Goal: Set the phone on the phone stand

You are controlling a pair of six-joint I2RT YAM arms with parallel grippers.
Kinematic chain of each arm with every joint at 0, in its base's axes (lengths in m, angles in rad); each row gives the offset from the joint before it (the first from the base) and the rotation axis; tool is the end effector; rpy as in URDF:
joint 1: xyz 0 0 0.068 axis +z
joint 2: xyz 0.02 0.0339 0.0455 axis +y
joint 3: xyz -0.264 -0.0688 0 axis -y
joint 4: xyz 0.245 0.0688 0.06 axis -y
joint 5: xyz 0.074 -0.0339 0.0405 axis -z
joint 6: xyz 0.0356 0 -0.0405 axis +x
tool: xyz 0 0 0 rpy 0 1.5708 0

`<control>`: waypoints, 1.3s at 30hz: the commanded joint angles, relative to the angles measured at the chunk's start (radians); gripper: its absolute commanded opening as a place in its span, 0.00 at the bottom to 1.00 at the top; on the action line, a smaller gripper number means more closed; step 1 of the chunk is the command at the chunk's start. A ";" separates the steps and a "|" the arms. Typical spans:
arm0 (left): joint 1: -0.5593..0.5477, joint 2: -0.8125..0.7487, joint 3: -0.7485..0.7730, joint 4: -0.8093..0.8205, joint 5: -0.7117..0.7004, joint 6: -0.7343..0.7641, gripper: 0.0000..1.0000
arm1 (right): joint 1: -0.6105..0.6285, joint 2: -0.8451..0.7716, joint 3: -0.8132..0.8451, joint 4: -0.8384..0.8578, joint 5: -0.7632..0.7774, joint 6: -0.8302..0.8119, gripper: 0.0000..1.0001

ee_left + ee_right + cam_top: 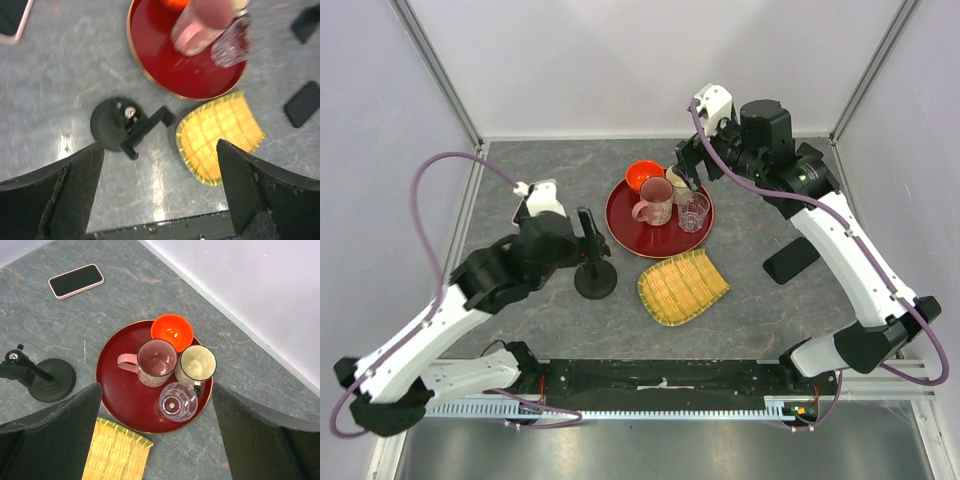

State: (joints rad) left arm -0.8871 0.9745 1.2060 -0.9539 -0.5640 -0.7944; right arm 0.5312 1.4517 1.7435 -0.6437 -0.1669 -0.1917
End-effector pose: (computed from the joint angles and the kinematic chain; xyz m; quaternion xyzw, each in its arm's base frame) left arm 0.1250 -0.1233 0.3777 -0.0739 0.8797 -0.1254 0.4526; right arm 0.2629 0.1613 0.4660 -0.3336 0.7474 0.1637 0.5507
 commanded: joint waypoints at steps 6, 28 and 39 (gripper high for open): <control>0.595 0.146 0.085 0.385 0.552 0.610 0.99 | 0.003 -0.080 -0.044 0.070 -0.106 -0.037 0.98; 1.171 1.138 0.518 0.356 1.001 0.589 1.00 | 0.003 -0.159 -0.121 0.111 -0.207 -0.115 0.98; 1.172 1.198 0.507 0.368 0.989 0.638 0.97 | 0.003 -0.168 -0.124 0.107 -0.230 -0.129 0.98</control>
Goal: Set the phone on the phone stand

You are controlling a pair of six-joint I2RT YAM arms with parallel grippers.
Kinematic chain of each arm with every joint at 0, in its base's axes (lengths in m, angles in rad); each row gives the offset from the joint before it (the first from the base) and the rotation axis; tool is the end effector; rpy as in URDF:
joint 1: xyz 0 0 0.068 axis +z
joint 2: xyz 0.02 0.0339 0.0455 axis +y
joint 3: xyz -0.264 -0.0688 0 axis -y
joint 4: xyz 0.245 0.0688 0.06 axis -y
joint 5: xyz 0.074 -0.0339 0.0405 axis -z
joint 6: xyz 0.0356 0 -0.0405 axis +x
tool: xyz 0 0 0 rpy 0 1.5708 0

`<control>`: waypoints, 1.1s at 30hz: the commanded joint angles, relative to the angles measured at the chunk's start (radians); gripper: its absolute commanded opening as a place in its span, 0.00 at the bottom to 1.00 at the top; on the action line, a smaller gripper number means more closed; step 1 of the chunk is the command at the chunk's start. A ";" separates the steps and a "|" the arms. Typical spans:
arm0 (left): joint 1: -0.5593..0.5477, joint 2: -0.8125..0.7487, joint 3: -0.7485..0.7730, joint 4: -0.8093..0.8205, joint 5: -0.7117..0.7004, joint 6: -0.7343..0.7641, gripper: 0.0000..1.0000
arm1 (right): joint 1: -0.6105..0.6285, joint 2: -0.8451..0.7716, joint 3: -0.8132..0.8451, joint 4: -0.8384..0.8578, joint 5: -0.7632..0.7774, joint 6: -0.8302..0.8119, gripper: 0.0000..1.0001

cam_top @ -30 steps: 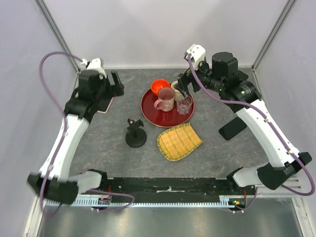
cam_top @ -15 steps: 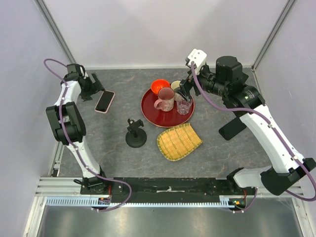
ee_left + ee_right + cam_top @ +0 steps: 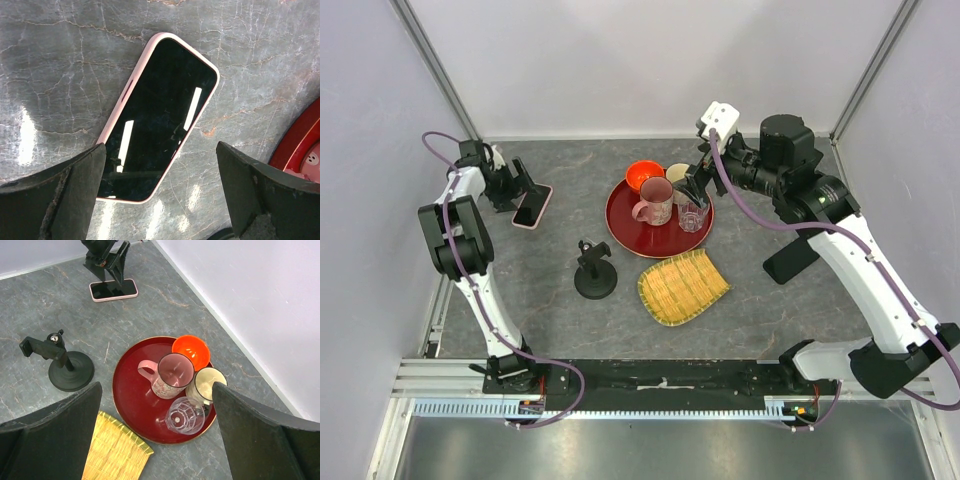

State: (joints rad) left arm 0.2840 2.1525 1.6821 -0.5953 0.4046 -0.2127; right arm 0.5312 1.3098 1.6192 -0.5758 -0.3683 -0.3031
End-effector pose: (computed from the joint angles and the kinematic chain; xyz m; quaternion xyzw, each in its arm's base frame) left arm 0.4477 0.1161 0.1831 -0.1845 0.9318 -0.1857 0.2516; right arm 0.2267 0.1480 0.4721 -0.4182 0.6693 0.2125 0.5762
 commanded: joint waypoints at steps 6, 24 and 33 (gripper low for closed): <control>0.001 0.018 0.016 0.011 -0.021 0.072 0.97 | 0.003 -0.029 -0.002 0.039 -0.032 -0.024 0.98; 0.007 -0.043 -0.036 0.095 -0.030 0.021 0.97 | 0.003 -0.026 -0.008 0.039 -0.032 -0.028 0.98; 0.021 -0.066 -0.039 0.147 -0.007 -0.017 0.99 | 0.003 -0.027 -0.012 0.037 -0.027 -0.031 0.98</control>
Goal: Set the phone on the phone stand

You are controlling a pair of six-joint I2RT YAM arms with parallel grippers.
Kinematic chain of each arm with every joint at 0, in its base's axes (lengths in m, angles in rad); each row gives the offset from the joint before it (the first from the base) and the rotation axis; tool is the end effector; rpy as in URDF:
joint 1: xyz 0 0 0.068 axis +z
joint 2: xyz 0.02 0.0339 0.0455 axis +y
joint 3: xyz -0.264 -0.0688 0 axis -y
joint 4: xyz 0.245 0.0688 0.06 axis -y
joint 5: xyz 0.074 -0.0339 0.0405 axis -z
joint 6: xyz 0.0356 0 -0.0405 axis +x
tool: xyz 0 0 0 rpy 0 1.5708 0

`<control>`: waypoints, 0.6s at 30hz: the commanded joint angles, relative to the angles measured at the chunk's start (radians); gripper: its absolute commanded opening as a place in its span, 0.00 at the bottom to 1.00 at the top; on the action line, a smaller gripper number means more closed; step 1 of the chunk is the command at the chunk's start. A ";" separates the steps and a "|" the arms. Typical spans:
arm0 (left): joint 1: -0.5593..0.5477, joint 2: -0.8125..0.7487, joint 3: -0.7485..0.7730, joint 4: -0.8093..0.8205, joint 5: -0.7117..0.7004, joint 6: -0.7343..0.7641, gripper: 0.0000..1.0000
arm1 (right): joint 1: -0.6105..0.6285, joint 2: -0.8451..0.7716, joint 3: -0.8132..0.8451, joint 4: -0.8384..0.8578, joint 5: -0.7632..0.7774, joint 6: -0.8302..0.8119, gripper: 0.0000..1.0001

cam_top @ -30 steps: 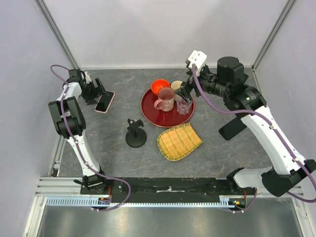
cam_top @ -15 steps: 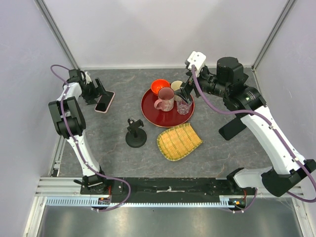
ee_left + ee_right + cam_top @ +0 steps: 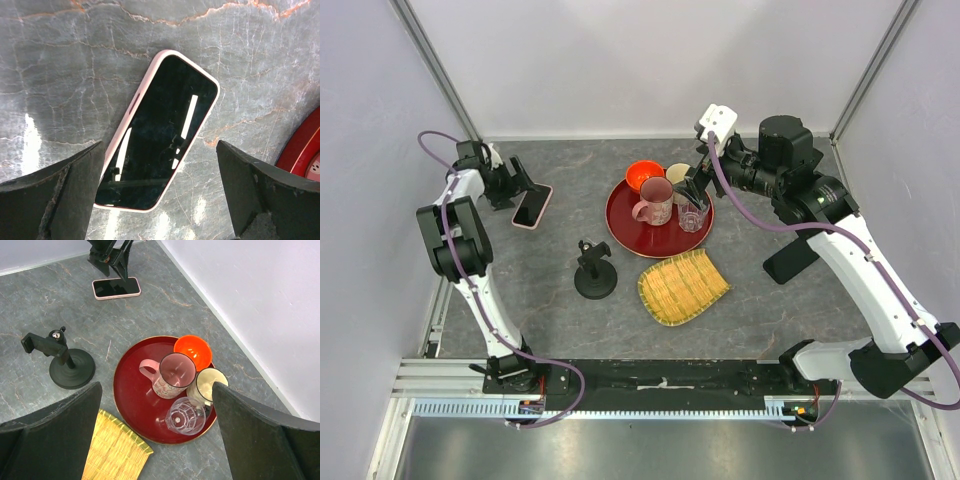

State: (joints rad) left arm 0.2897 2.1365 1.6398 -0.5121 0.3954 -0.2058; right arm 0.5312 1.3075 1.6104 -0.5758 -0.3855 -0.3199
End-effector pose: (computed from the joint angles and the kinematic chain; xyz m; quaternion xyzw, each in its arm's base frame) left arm 0.4471 0.1190 0.1820 -0.1782 0.9267 -0.1771 0.2796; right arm 0.2262 0.1485 0.4699 -0.4283 0.6644 0.2143 0.5738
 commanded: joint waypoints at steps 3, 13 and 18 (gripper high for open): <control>0.017 -0.021 0.035 0.023 -0.021 -0.021 0.99 | 0.003 -0.024 -0.003 0.037 -0.007 -0.015 0.98; 0.012 0.030 0.005 -0.054 0.033 -0.050 0.99 | 0.003 -0.027 -0.003 0.037 -0.009 -0.015 0.98; -0.001 -0.002 -0.049 -0.049 0.019 -0.081 0.96 | 0.003 -0.030 -0.004 0.034 -0.009 -0.016 0.98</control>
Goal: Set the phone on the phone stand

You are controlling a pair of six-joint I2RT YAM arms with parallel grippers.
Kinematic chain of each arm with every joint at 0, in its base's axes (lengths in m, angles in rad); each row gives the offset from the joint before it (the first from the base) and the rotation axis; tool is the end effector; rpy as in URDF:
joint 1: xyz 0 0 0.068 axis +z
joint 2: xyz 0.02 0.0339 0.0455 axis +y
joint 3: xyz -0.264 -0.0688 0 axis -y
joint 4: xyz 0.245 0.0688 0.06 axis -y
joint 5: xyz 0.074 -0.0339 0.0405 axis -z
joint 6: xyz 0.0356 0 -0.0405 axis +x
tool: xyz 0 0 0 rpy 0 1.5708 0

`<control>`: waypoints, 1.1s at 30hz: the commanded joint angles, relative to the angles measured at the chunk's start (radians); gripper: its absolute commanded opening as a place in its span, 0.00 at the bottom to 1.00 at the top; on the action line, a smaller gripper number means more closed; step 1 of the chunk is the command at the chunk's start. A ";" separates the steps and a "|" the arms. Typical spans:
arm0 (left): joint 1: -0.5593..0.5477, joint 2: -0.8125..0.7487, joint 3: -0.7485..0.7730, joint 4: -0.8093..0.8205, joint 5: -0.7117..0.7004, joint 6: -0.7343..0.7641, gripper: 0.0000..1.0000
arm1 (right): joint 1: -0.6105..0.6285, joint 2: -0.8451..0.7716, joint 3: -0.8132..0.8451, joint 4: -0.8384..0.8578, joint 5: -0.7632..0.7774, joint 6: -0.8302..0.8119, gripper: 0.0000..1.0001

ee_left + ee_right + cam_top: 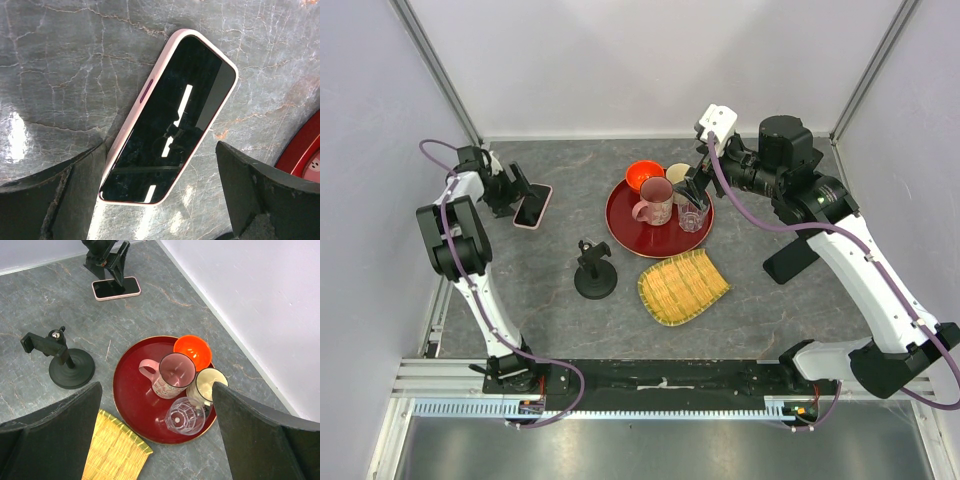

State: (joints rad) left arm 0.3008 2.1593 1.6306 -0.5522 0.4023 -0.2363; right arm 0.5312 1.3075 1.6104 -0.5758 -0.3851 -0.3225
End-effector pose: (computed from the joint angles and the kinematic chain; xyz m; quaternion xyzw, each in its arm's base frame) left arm 0.4421 0.1226 0.1671 -0.2055 0.9294 -0.1861 0.2437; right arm 0.2263 0.1484 0.4699 -0.4290 0.6640 0.2134 0.5741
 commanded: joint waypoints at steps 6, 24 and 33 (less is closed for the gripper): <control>-0.100 -0.110 -0.123 -0.008 -0.116 -0.060 0.92 | 0.003 -0.031 -0.004 0.033 -0.009 -0.015 0.98; -0.209 0.204 0.375 -0.377 -0.582 0.055 0.99 | 0.003 -0.033 -0.010 0.030 0.009 -0.018 0.98; -0.232 0.211 0.348 -0.394 -0.528 0.011 0.90 | 0.003 -0.024 0.000 0.030 0.006 -0.013 0.98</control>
State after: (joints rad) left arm 0.0761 2.3535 1.9907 -0.8936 -0.1017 -0.2195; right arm 0.5312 1.2930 1.5970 -0.5762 -0.3767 -0.3298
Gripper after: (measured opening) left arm 0.912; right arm 0.982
